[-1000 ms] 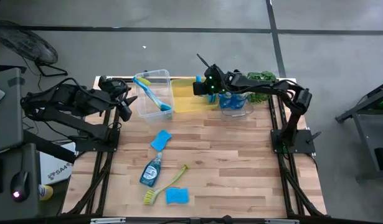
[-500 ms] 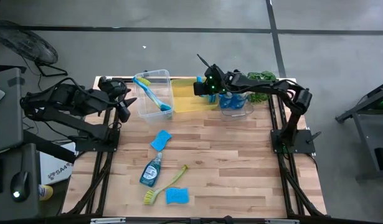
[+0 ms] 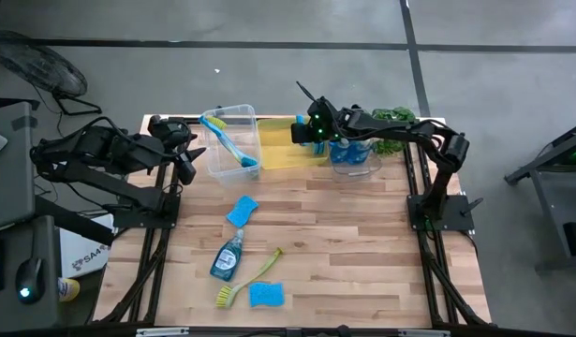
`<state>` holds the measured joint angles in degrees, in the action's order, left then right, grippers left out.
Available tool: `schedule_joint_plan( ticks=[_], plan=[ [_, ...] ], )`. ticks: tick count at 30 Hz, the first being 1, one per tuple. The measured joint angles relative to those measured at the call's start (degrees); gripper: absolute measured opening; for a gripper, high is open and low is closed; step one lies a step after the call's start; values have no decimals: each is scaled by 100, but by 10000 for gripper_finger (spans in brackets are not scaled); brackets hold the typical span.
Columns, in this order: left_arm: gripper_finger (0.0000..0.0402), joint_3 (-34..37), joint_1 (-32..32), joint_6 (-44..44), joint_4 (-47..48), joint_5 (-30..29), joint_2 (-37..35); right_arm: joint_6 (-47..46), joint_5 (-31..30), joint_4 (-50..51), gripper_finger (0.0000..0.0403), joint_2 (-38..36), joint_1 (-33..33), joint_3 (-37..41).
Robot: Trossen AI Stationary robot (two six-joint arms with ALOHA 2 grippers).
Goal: Pick & Place Kitchen Sink Supplies
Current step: Put the blue sponge into the yellow bin, then put the blue dishwasher liquid into the transparent bin
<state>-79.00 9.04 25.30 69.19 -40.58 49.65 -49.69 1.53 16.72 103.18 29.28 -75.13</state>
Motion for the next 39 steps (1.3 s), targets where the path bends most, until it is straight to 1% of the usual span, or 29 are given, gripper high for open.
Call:
schedule_joint_plan(
  ticks=[6, 11, 19, 22, 27, 32, 35, 39],
  plan=[
    [200, 0, 0, 0, -1, 2, 0, -44, -4, 16, 70, 0, 0, 0],
    [200, 0, 0, 0, -2, 2, 0, -44, -3, 16, 88, 0, 0, 0],
    [200, 0, 0, 1, -3, 4, 0, 58, 110, -523, 90, -2, 0, 0],
    [200, 0, 0, 2, -4, 7, 0, 123, 348, -967, 90, -2, 0, 0],
    [200, 0, 0, 4, -11, 7, 0, 395, 860, -2051, 90, -7, -33, 0],
    [200, 0, 0, 48, -15, 7, 0, 758, 1337, -3019, 90, -17, -243, 0],
    [200, 0, 0, 65, -15, 52, 0, 975, 1507, -3235, 90, -26, -439, 0],
    [200, 0, 0, 125, -13, 292, 0, 1299, 1554, -3131, 90, -128, -710, 0]
  ],
)
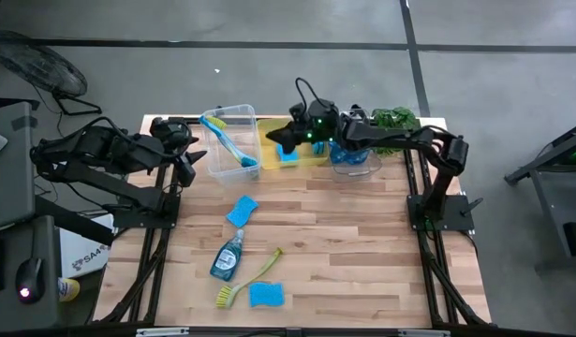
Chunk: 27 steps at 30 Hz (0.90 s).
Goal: Pick & Place Kitchen Sink Supplies
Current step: Put the blue dishwasher liquid into the transparent bin
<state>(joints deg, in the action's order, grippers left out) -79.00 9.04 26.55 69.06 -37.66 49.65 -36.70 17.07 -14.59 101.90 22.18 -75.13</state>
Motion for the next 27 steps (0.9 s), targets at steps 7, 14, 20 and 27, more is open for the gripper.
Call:
schedule_joint_plan(
  ticks=[7, 14, 20, 27],
  plan=[
    [200, 0, -2, 376, 17, 342, 26, 767, -17, 702, 90, -376, -371, 0],
    [200, 418, -2, 1046, 4, 991, 49, 1469, -17, 1399, 90, -675, -660, 0],
    [200, 1120, -1, 2186, -146, 2021, 48, 1660, -45, 1792, 90, -877, -724, 0],
    [200, 2316, 0, 3212, -1057, 3313, 51, 2155, -65, 2251, 90, -1262, -719, 0]
  ],
)
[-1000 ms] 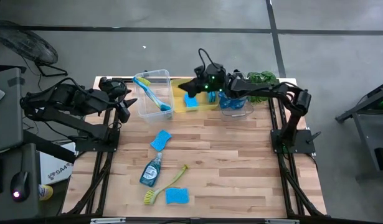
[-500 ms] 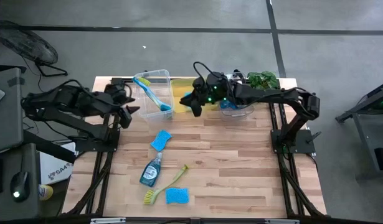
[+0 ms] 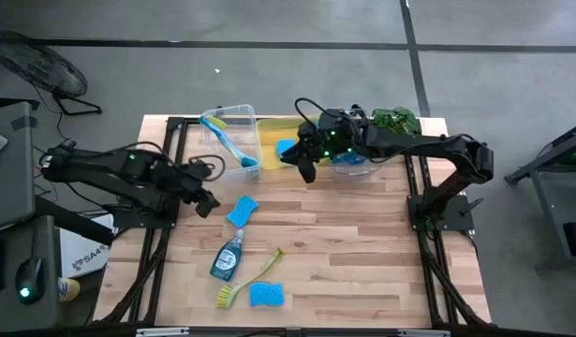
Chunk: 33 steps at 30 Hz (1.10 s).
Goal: Pick & Place Kitchen Sink Supplies
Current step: Put the blue dishwasher liquid into the transparent bin
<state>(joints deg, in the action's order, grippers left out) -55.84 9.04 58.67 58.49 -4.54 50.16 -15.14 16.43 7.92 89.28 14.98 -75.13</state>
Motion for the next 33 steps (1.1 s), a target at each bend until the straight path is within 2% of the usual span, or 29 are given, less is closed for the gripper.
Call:
schedule_joint_plan(
  ticks=[5, 9, 15, 21, 28, 33],
  plan=[
    [200, 820, 0, 665, -879, 481, 2, 400, 0, 357, 90, -348, 0, 0],
    [200, 1146, 6, 1042, -1339, 845, 79, 653, -5, 851, 90, -665, -22, 0],
    [200, 1168, 380, 1402, -1457, 848, 411, 912, -372, 1740, 90, -1082, -100, 0],
    [200, 1166, 968, 2123, -1604, 814, 907, 1154, -812, 2406, 90, -1388, -260, 0],
    [200, 1166, 1541, 2720, -2005, 859, 1591, 1327, -1239, 2731, 90, -1530, -356, 0],
    [200, 1166, 1572, 2959, -2131, 795, 2000, 1486, -1247, 2781, 90, -1530, -352, 0]
  ],
)
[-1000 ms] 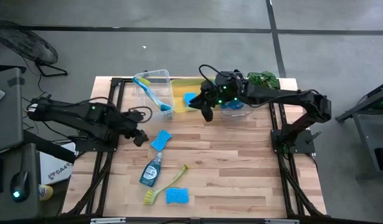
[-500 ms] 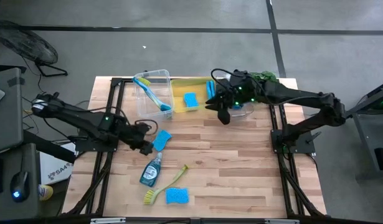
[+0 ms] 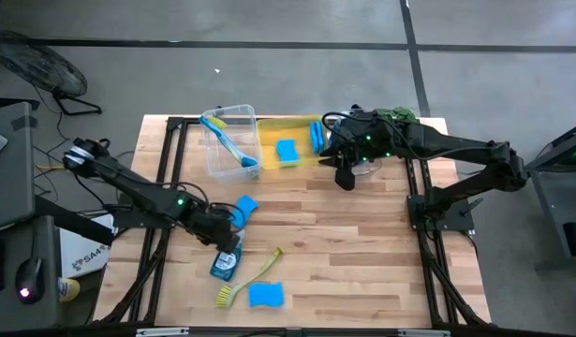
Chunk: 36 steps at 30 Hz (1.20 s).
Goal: Pick & Place Kitchen Sink Supplies
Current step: Put the blue dishwasher liquid into the transparent bin
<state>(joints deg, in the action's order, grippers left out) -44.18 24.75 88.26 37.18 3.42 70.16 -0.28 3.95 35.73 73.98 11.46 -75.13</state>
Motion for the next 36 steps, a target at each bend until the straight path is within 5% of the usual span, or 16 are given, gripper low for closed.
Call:
schedule_joint_plan(
  ticks=[5, 16, 36],
  plan=[
    [220, 0, 2, 54, -215, -190, 242, 80, -39, 18, 90, 2, 15, 0],
    [345, -2, 1, 193, -313, -141, 408, 80, -70, 275, 90, 4, 15, 150],
    [351, -2, 13, 377, -320, 354, 405, -220, -56, 127, 90, 6, 13, 634]
  ],
)
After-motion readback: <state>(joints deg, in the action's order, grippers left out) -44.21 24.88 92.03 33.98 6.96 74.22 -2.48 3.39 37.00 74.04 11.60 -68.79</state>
